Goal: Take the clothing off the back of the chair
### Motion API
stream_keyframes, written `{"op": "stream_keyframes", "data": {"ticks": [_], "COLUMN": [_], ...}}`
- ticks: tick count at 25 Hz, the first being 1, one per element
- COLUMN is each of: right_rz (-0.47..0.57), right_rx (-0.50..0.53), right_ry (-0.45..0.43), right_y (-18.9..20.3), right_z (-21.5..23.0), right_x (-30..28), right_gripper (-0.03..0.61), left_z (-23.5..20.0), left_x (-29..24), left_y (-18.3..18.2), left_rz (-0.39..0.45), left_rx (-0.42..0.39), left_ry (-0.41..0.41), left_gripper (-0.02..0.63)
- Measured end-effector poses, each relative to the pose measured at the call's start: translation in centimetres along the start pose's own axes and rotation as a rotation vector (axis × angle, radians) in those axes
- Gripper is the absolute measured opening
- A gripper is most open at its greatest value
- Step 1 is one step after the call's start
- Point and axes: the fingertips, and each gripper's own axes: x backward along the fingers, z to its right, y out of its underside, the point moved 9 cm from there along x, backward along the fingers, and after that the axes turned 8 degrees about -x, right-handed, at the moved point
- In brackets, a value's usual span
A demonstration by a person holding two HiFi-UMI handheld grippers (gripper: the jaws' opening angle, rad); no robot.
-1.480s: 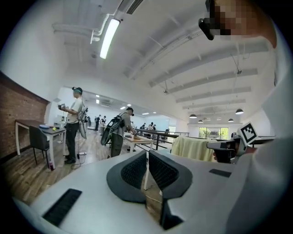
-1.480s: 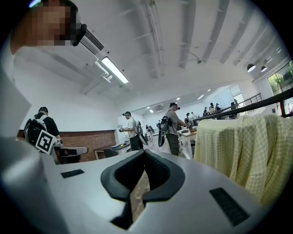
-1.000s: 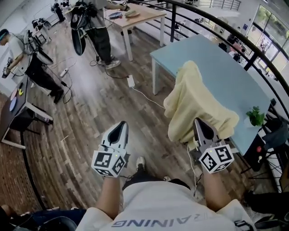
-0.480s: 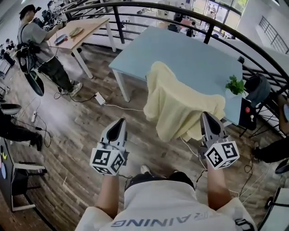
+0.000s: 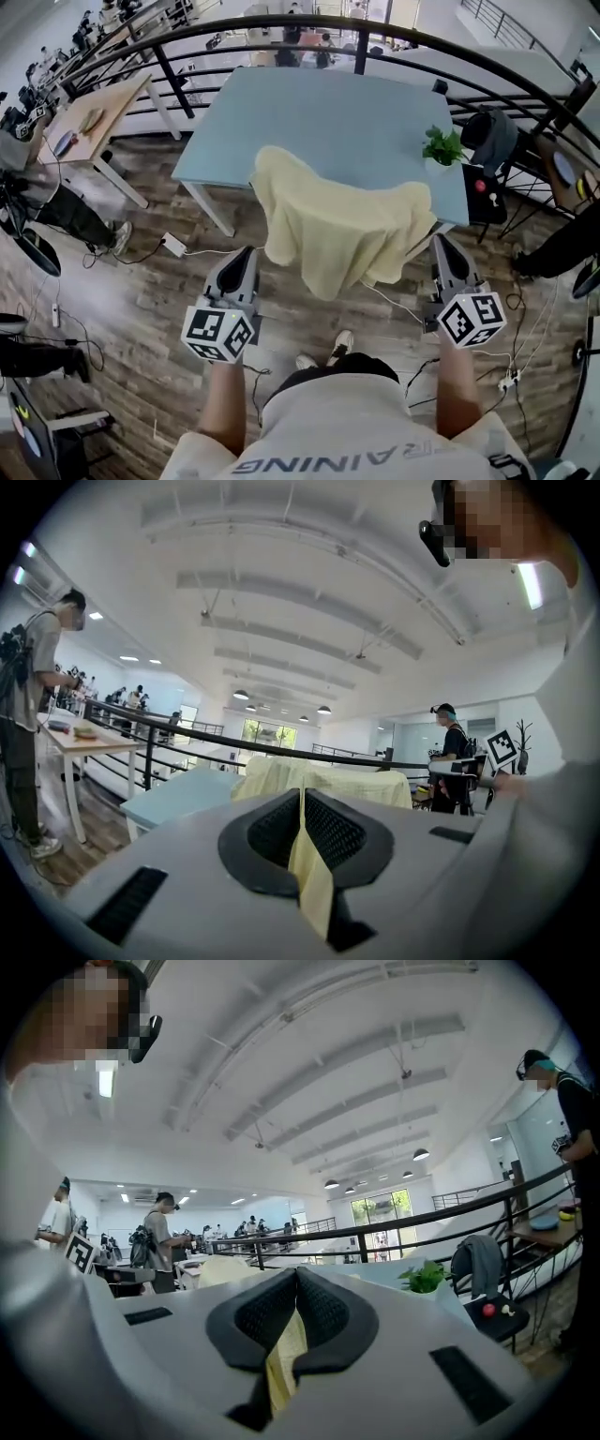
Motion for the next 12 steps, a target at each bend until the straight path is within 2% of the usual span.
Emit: {"op": "stream_keyframes", "data": {"ticks": [5,9,12], "right_rz": [0.021,0.024,0.028], "right_rx": [-0.041,-0.049,-0.072], "right_ry": [0.053,0.041,0.033], "right_y": [-0.4,-1.0,-1.3], "right_z": [2.7,4.2,6.1], "right_x": [-1.4,-3.0,-4.3], "right_gripper": [0.023,0.023,0.023], "left_z": [-0.3,-1.2,-1.4], "left_x": [-2.9,-5.3,-7.0], "left_y": [-0.9,-1.8,-1.9], "left_rz": [-0.012,-0.014,0.012], "left_rx": [-0.023,-0.027,0.001], "left_ry": [0.027,0.010,-0.014], "left_gripper": [0.046,0.044,0.044]}}
